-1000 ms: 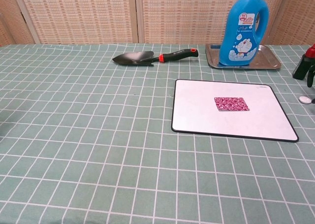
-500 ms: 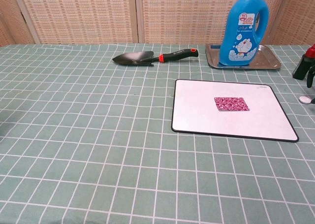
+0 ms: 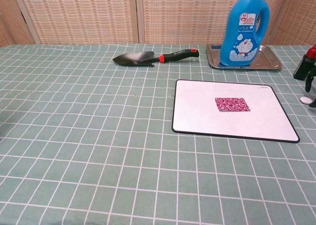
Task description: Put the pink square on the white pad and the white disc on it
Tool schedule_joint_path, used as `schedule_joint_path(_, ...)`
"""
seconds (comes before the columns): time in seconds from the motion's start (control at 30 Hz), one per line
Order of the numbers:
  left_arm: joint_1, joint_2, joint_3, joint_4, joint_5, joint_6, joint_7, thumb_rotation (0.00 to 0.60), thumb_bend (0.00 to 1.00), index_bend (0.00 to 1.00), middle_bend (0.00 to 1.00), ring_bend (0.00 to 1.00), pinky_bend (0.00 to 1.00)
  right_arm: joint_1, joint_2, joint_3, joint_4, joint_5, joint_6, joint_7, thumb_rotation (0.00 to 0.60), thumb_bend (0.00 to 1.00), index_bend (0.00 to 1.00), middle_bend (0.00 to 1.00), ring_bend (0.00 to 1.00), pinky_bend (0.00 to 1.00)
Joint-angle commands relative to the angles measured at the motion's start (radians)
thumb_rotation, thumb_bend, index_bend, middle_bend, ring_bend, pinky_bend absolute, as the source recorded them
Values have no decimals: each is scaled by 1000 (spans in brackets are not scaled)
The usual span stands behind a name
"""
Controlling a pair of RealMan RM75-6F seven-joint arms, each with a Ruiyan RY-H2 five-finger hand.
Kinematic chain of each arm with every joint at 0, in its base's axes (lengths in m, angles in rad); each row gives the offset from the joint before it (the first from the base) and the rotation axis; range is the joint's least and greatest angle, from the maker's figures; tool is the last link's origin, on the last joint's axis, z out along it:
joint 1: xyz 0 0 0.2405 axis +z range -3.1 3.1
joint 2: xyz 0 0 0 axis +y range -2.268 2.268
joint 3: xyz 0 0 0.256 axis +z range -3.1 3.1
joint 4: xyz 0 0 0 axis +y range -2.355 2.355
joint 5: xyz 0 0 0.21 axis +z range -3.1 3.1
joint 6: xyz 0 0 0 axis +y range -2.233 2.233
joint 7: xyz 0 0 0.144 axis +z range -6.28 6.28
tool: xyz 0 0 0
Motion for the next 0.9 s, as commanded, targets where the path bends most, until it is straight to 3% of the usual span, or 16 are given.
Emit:
schedule_joint_path(0.03,-1,-1,0,3,0,-1,-4,600,233,0,0,0,0,2,-1,3,6,-1,-11,3,600,137,434,0,0,0)
schedule_joint_path(0.9,-12,-4,2,22,-7,-27,-30,600,232,0,0,0,0,24,-28,12,77,35,-76,-6,600,153,453,0,0,0)
